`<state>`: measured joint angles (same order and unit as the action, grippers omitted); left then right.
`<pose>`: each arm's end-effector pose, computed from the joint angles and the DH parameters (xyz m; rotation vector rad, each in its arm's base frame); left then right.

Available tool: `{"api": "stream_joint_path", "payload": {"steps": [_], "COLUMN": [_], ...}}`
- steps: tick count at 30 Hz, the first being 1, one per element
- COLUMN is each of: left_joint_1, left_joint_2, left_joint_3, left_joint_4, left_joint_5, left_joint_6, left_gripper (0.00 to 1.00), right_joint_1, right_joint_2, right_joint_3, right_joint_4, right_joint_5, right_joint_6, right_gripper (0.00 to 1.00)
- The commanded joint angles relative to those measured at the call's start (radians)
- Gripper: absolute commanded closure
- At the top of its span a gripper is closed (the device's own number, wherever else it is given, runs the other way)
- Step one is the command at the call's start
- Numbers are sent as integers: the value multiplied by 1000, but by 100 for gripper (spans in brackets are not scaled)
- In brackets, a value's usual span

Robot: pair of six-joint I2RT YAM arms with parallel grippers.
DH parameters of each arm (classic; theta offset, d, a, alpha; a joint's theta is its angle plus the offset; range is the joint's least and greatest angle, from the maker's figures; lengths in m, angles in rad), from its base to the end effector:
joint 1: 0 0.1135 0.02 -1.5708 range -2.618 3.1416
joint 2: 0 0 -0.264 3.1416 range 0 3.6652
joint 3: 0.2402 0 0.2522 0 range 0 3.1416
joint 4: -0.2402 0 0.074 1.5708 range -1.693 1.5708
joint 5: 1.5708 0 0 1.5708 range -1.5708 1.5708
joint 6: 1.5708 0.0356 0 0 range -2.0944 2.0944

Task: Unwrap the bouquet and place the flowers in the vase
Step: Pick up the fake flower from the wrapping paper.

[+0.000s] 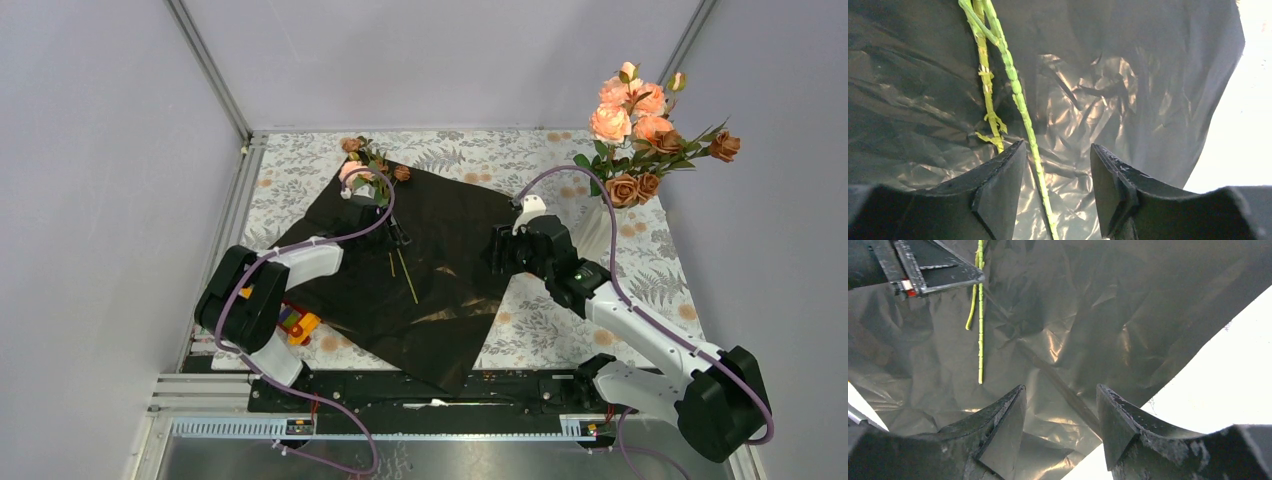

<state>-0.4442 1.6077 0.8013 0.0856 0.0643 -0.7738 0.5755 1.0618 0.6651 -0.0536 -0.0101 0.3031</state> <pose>0.2924 -0.1417 0.1697 -0.3580 2.3651 -0.6823 0.2004 0.1305 0.2570 -0.2872 2.0475 0.5610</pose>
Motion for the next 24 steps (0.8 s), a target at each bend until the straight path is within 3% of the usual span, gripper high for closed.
{"api": "stream_joint_path", "payload": {"steps": [1,18,24], "left_joint_1": [-2,-2,-2], "left_joint_2": [38,122,132], "left_joint_3": [53,96,92], "left_joint_4": [25,10,6], "left_joint_5": [-60,-102,-101], "left_joint_6": [31,36,2], "left_gripper": [47,62,74], "right_joint_1": [6,6,7], "right_joint_2": [-5,-21,-31], "right_joint_3": [52,41,37], "right_joint_4": [14,15,13], "right_joint_5": [-33,-35,-31], "right_joint_6": [-12,-10,-7], "right_gripper": [40,41,41]}}
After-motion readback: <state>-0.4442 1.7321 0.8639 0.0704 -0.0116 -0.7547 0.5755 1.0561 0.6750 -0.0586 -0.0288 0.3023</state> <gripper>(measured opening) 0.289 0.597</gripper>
